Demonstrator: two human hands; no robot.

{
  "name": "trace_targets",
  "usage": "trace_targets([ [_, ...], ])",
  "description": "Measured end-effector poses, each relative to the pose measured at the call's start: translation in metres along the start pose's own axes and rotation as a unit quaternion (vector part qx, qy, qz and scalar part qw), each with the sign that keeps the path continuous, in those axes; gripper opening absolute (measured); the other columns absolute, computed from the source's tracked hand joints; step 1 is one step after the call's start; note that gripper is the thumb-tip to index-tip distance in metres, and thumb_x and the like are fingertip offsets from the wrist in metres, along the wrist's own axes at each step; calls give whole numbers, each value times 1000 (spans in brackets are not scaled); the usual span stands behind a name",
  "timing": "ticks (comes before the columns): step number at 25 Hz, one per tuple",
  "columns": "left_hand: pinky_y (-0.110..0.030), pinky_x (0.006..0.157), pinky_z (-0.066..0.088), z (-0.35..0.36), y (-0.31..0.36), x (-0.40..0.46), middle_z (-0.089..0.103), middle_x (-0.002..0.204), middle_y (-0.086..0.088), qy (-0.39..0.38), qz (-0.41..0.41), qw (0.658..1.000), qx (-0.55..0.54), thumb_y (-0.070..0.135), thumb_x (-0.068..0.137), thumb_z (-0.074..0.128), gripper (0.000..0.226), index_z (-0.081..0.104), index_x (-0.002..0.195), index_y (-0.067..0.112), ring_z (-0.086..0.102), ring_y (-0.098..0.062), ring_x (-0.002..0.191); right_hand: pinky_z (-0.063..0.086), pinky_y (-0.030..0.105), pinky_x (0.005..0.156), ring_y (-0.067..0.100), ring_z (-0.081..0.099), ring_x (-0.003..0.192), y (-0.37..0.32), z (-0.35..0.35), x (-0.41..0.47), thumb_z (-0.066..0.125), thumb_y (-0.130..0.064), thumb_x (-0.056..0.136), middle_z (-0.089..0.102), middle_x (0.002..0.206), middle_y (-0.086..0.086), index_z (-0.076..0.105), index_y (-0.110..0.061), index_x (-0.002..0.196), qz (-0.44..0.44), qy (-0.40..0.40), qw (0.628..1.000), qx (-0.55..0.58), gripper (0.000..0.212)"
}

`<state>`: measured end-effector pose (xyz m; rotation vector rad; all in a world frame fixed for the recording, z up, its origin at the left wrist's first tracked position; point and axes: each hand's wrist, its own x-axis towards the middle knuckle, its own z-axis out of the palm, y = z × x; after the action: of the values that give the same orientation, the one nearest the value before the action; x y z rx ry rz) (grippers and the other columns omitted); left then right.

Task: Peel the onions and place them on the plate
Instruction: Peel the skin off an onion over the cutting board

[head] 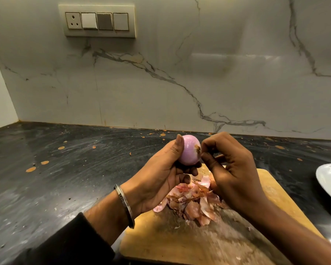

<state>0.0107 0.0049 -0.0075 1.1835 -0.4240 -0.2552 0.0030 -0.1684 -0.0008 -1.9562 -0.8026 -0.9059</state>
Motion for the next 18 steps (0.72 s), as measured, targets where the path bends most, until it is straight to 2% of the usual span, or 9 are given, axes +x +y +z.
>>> trace_targets([
  [1, -29, 64, 49, 0, 0, 0, 67, 97, -16, 7, -2, 1000, 2, 56, 89, 52, 58, 60, 125, 12, 62, -20, 77, 49, 26, 65, 10, 57, 81, 0, -1, 0, 60, -9, 90, 57, 88, -12, 57, -25, 90, -11, 3, 1000, -6, 16],
  [3, -28, 64, 49, -1, 0, 0, 66, 96, -16, 15, -4, 1000, 3, 55, 89, 51, 56, 59, 125, 13, 61, -19, 76, 49, 28, 64, 10, 57, 80, 3, -3, -1, 54, -25, 95, 57, 87, -16, 56, -26, 93, -4, 15, 1000, -19, 3],
  [6, -28, 64, 49, -1, -1, 0, 66, 98, -14, 5, 6, 1000, 8, 52, 91, 50, 52, 60, 125, 15, 60, -19, 77, 53, 38, 61, 10, 60, 74, 5, -2, 0, 53, -47, 96, 60, 82, -14, 59, -22, 91, 44, 1, 997, -57, 26],
  [9, -27, 62, 50, -1, -2, 1, 66, 99, -13, 2, 10, 1000, 15, 52, 91, 51, 49, 61, 124, 16, 59, -19, 76, 51, 44, 58, 14, 61, 70, 5, 1, 0, 48, -43, 101, 61, 79, -10, 59, -17, 93, 38, -37, 997, -62, 29],
  [12, -26, 61, 50, -2, -2, 2, 69, 95, -14, 7, 11, 1000, 24, 54, 88, 53, 47, 66, 117, 20, 60, -19, 74, 51, 39, 58, 12, 59, 70, 7, 2, -2, 44, -27, 104, 59, 78, -11, 56, -17, 95, 35, -39, 998, -32, 18],
  [14, -26, 61, 50, -3, -1, 2, 69, 95, -14, 1, 13, 1000, 26, 55, 87, 57, 51, 62, 121, 19, 61, -18, 75, 51, 35, 60, 11, 59, 73, 7, 2, -2, 45, -15, 104, 58, 82, -11, 53, -19, 101, 46, -20, 999, -20, 9],
  [15, -26, 61, 50, -4, 0, 3, 68, 96, -15, 5, 12, 1000, 27, 56, 84, 59, 55, 59, 124, 18, 61, -18, 75, 53, 35, 62, 10, 60, 75, 8, 2, -1, 45, -11, 103, 58, 87, -10, 50, -21, 107, 54, -9, 998, -19, 11],
  [16, -26, 61, 51, -5, 2, 2, 67, 97, -15, 16, 10, 999, 32, 57, 80, 62, 61, 55, 126, 17, 61, -18, 75, 54, 34, 65, 9, 61, 79, 8, 2, -1, 46, -13, 103, 58, 94, -10, 47, -23, 113, 62, -2, 998, -12, 14],
  [18, -26, 62, 51, -5, 6, 1, 67, 96, -13, 45, 10, 998, 48, 59, 73, 67, 73, 51, 128, 14, 63, -17, 76, 56, 27, 71, 5, 62, 90, 6, 0, 1, 46, -31, 103, 57, 108, -11, 43, -29, 124, 72, -17, 997, 1, 22],
])
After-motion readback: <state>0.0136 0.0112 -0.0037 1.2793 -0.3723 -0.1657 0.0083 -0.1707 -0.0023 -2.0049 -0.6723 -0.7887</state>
